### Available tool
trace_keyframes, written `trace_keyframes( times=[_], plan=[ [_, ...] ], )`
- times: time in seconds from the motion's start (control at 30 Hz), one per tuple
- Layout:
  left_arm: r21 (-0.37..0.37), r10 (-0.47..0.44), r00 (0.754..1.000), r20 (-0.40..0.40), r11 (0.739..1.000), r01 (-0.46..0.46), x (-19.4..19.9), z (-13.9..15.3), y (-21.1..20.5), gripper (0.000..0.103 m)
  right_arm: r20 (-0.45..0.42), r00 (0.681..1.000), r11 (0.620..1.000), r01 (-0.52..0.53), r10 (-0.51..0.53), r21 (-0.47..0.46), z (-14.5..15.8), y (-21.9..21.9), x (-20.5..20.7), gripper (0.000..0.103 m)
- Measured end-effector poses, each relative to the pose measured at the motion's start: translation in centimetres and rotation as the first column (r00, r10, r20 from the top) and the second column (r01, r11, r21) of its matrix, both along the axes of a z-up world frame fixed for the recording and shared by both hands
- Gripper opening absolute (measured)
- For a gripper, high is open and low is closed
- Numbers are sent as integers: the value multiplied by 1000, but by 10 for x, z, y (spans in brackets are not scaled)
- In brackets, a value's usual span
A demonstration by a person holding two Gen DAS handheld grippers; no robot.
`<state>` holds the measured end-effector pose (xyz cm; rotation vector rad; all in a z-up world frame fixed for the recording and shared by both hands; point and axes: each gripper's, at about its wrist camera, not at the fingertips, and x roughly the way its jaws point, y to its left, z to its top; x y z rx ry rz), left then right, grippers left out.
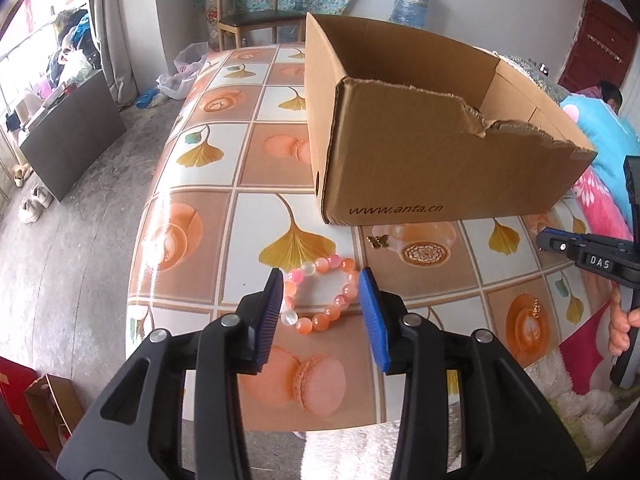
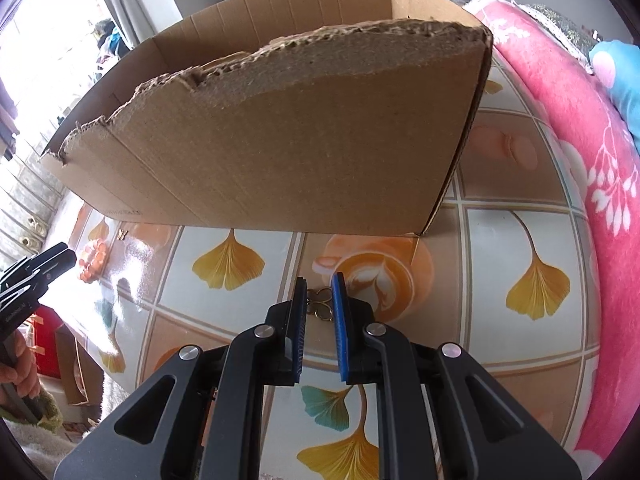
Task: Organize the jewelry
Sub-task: 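Open the left tool above the bracelet while the right tool holds the gold earring, then close the left tool on a small gold butterfly piece while the right tool holds the earring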
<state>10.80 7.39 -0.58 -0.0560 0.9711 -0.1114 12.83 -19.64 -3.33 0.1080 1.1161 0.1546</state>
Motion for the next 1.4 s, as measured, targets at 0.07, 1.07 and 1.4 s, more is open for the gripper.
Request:
trace_keyframes(
  times=[0.07,1.07,1.4],
  plan=[
    [-2,-4,1000,13,1000,4,-1,5,-1,37,-2,1000,1000,-1,1,-2,-1,-1,2,13],
    [56,-112,993,-26,992,113,43,-25,-52,35,84,996,996,-20,13,81,-10,-13,-16,13],
    [101,-90,995,-35,991,93,48,-20,-62,18,85,996,994,-28,19,102,-9,-21,-17,11]
  ],
)
